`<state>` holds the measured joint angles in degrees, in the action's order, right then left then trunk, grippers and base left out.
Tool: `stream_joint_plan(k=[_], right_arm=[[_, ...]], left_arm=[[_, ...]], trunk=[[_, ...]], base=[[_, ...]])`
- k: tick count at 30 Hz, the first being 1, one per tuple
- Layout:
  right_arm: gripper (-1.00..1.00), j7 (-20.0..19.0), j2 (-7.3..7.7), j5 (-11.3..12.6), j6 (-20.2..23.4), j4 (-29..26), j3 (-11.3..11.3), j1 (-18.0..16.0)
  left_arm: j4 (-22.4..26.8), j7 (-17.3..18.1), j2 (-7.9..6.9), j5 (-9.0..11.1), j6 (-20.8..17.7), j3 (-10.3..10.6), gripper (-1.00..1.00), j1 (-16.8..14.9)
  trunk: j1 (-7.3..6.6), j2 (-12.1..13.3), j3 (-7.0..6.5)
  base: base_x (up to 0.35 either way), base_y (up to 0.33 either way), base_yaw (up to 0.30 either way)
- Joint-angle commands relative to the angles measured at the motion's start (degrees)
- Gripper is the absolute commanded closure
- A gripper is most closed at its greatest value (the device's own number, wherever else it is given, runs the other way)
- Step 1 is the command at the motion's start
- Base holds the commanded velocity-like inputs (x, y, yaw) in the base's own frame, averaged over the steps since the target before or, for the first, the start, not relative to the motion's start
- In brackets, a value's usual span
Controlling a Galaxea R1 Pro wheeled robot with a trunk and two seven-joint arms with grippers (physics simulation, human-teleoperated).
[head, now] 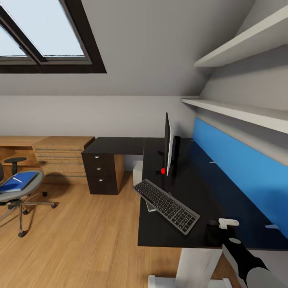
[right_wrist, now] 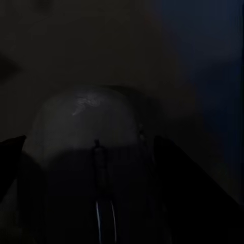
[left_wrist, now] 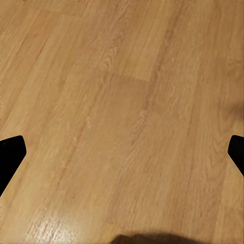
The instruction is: In the bedroom, organize the workspace by keeping the computer under the desk, ensuring the monitor is on the desk, placing the keyboard on the desk next to the monitor, placing the mouse on the desk next to the keyboard, moving the folder from the swivel chair onto the desk next to the mouse, stacking the notebook on top of the folder with the pen on top of the notebook, and positioning the swivel chair next to the desk.
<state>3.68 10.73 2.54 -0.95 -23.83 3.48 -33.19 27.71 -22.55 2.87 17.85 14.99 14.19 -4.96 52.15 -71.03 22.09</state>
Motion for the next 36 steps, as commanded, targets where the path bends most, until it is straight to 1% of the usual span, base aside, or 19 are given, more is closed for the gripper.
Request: stream_joint_plan(k=[1,10,13,15,16,19,21,22,23,24,25,26,28,29,30,31,33,35,36], right_arm=[[1.00,-0.1,-0.01,0.4,-0.1,0.0,0.0,0.0],[1.00,0.0,0.01,0.4,-0.1,-0.4,0.1,0.0],[1.00,0.0,0.00,0.5,0.3,-3.6,0.2,0.0],[1.00,0.0,0.00,0.6,2.7,-7.0,0.3,0.1],[1.00,0.0,0.00,0.8,5.8,-10.3,0.4,0.2],[1.00,0.1,-0.07,1.0,9.8,-16.0,0.4,0.6],[1.00,0.3,-0.49,1.1,15.1,-23.8,0.5,3.2],[1.00,0.3,-1.17,1.1,17.7,-27.3,0.5,4.8],[1.00,0.4,-2.27,1.0,20.1,-31.2,0.5,6.3],[1.00,0.5,-2.96,1.0,21.2,-33.2,0.5,7.1],[1.00,1.3,-5.14,0.9,24.2,-39.2,0.5,9.6],[1.00,2.4,-6.53,0.8,26.0,-42.6,0.5,11.3],[1.00,4.0,-7.80,0.8,27.7,-45.2,0.5,12.7],[1.00,5.9,-9.02,0.8,29.0,-47.1,0.5,13.8],[1.00,6.9,-9.64,0.8,29.5,-47.8,0.5,14.2],[1.00,8.5,-10.83,0.8,30.2,-48.8,0.4,14.9],[1.00,10.1,-12.33,0.8,30.8,-49.6,0.3,15.7],[1.00,11.0,-13.46,0.7,31.1,-50.2,-0.2,16.3],[1.00,11.4,-13.84,0.7,31.1,-50.3,-1.1,16.5]], left_arm=[[0.0,-0.4,-0.05,0.6,0.3,0.5,-1.00,-0.1],[0.0,-0.4,-0.05,0.6,0.3,0.5,-1.00,-0.1],[0.0,-0.5,-0.05,0.6,0.3,0.5,-1.00,-0.1],[0.0,-0.6,-0.05,0.6,0.3,0.4,-1.00,-0.1],[0.0,-0.6,-0.05,0.6,0.3,0.4,-1.00,-0.1],[0.0,-0.6,-0.05,0.6,0.3,0.5,-1.00,-0.1],[0.0,-0.6,-0.05,0.6,0.3,0.4,-1.00,-0.1],[0.0,-0.6,-0.05,0.6,0.3,0.4,-1.00,-0.1],[0.0,-0.6,-0.05,0.6,0.3,0.4,-1.00,-0.1],[0.0,-0.5,-0.05,0.6,0.3,0.4,-1.00,-0.1],[0.0,-0.5,-0.05,0.6,0.3,0.5,-1.00,-0.1],[0.0,-0.5,-0.05,0.6,0.3,0.5,-1.00,-0.1],[0.0,-0.5,-0.05,0.6,0.3,0.4,-1.00,-0.1],[0.0,-0.5,-0.05,0.6,0.3,0.4,-1.00,-0.1],[0.0,-0.5,-0.04,0.5,0.3,0.4,-1.00,-0.1],[0.0,-0.4,-0.01,0.5,0.3,0.4,-1.00,-0.1],[-0.1,-0.3,0.01,0.4,0.3,0.4,-1.00,-0.1],[-0.1,-0.2,0.01,0.4,0.4,0.4,-1.00,-0.1],[-0.1,-0.2,-0.02,0.4,0.4,0.4,-1.00,-0.1]], trunk=[[-0.23,0.4,-0.12],[-2.20,4.0,-1.74],[-2.86,5.2,-2.28],[-3.30,6.0,-2.64],[-3.52,6.4,-2.82],[-4.18,7.6,-3.35],[-4.62,8.4,-3.71],[-4.84,8.8,-3.89],[-4.84,8.8,-3.89],[-4.84,8.8,-3.89],[-4.84,8.8,-3.89],[-4.84,8.8,-3.89],[-4.84,8.8,-3.89],[-4.84,8.8,-3.89],[-4.84,8.8,-3.89],[-4.84,8.8,-3.89],[-4.84,8.8,-3.89],[-4.84,8.8,-3.89],[-4.84,8.8,-3.89]], base=[[0.000,0.000,0.000],[0.000,0.000,0.000],[0.000,0.000,0.000],[0.000,0.000,0.000],[0.000,0.000,0.000],[0.000,0.000,0.000],[0.000,0.000,0.000],[0.000,0.000,0.000],[0.000,0.000,0.000],[0.000,0.000,0.000],[0.000,0.000,0.000],[0.000,0.000,0.000],[0.000,0.000,0.000],[0.000,0.000,0.000],[0.000,0.000,0.000],[0.000,0.000,0.000],[0.000,0.000,0.000],[0.000,0.000,0.000],[0.000,0.000,0.000]])
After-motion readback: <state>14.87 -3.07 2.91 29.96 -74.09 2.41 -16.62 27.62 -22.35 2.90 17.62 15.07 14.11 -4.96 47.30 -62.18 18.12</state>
